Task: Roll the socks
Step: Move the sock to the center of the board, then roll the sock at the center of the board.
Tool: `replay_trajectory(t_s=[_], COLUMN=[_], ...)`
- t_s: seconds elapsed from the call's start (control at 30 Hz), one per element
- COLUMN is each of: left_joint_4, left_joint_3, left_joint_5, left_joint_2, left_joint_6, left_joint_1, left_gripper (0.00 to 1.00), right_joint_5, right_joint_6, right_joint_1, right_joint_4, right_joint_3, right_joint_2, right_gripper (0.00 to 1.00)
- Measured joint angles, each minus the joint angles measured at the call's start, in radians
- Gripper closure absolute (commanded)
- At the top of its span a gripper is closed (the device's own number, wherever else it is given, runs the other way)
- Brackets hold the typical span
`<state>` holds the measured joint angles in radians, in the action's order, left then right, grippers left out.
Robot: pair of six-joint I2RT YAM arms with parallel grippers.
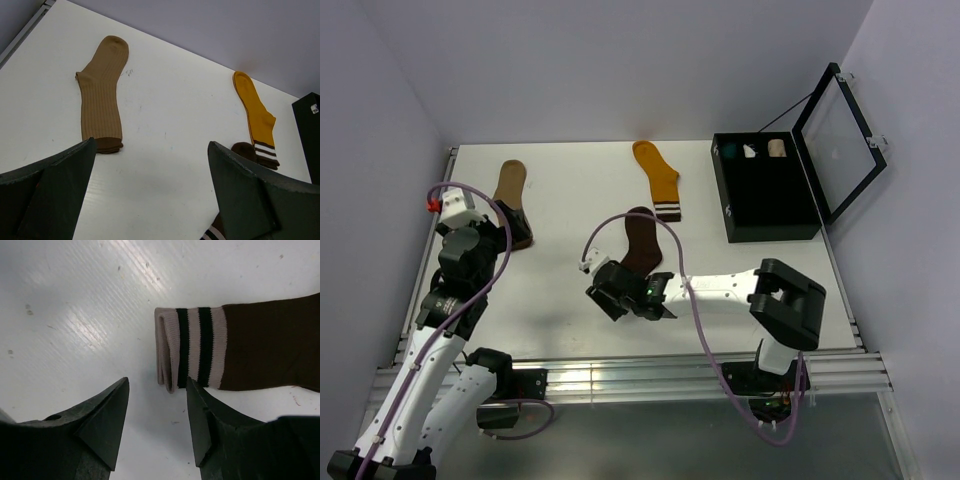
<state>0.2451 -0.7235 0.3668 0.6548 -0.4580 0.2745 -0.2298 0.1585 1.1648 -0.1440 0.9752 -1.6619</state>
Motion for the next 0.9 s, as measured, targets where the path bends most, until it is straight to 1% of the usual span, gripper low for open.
replay_trajectory(t_s=[0.27,0.63,0.8,0.9], left_joint_4=[0.001,0.003,0.003,0.003], left_joint_3=[0.000,0.000,0.000,0.000], left_joint_5=[0.001,0.002,0.002,0.001], left_joint_2=[0.018,0.034,0.035,0.035], left_joint_6=[0.000,0.000,0.000,0.000], left_joint_1=[0.007,0.016,0.017,0.017], left_gripper=[0.01,0.01,0.01,0.01], right_joint_5=[-0.043,-0.087,-0.119,-0.148], right_joint_6=[-0.023,-0.047,-0.052,-0.052], right_joint_1=[0.036,0.054,0.064,0.066], right_joint_4=[-0.002,0.005,0.026,0.037], right_joint_3=[0.006,0.041,0.066,0.075], right_joint_2=[-0.089,-0.142,-0.173,-0.187], right_gripper=[0.44,0.48,0.54,0.55])
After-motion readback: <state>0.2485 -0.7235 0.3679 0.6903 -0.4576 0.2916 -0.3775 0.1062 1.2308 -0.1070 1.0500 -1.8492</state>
